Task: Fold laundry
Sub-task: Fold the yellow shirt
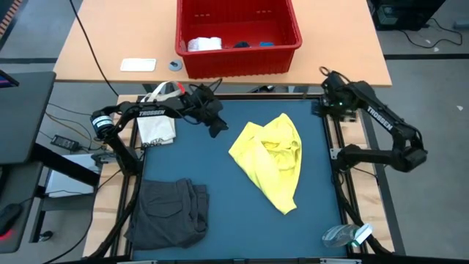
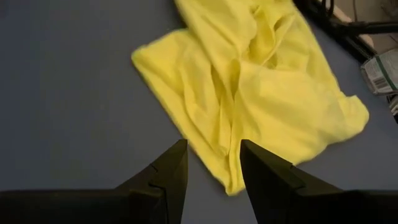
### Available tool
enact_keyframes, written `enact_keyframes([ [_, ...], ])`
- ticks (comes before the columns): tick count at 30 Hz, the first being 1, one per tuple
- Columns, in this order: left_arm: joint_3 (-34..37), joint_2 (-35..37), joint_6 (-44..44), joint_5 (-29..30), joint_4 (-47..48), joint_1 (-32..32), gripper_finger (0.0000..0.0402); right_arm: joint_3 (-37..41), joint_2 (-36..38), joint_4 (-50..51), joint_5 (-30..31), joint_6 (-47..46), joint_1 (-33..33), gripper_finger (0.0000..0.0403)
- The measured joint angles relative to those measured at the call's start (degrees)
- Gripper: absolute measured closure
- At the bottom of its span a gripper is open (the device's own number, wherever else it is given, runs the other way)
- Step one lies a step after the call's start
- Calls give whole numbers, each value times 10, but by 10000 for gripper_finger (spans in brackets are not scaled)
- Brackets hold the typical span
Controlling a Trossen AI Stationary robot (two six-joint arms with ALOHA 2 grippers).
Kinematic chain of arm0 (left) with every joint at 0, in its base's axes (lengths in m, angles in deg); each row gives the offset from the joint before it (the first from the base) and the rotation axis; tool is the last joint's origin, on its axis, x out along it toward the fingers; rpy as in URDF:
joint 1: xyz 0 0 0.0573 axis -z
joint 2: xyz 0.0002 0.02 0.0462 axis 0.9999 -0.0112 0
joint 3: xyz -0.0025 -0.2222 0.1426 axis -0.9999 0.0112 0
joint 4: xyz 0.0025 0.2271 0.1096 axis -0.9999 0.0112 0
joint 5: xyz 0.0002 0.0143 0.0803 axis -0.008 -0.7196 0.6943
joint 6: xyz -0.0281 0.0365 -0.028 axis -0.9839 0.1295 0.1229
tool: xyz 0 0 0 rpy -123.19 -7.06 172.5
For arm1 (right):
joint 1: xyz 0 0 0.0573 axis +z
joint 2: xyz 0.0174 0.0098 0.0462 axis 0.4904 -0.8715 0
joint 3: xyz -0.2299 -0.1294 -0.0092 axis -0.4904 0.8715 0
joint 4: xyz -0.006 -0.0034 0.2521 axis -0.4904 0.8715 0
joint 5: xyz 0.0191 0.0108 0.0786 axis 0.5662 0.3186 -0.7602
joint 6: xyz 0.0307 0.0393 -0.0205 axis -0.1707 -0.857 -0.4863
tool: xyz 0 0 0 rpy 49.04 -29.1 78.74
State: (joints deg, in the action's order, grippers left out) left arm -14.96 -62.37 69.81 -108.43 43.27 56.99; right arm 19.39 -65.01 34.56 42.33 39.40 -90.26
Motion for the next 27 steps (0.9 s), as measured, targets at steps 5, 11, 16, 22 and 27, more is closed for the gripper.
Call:
enact_keyframes([
  [5,0,0,18,-1,-53,18,250,10,-2,-145,-61,-44,141,195],
  [11,0,-2,26,-1,-74,52,250,35,-91,-165,-14,-87,302,195],
  [16,0,-2,51,-1,-89,87,250,37,-154,-228,-23,-120,417,195],
  [22,-2,-45,91,29,-220,126,250,37,-196,-286,-58,-206,540,195],
  [27,-56,-104,39,38,-181,118,250,37,-245,-331,-72,-240,614,195],
])
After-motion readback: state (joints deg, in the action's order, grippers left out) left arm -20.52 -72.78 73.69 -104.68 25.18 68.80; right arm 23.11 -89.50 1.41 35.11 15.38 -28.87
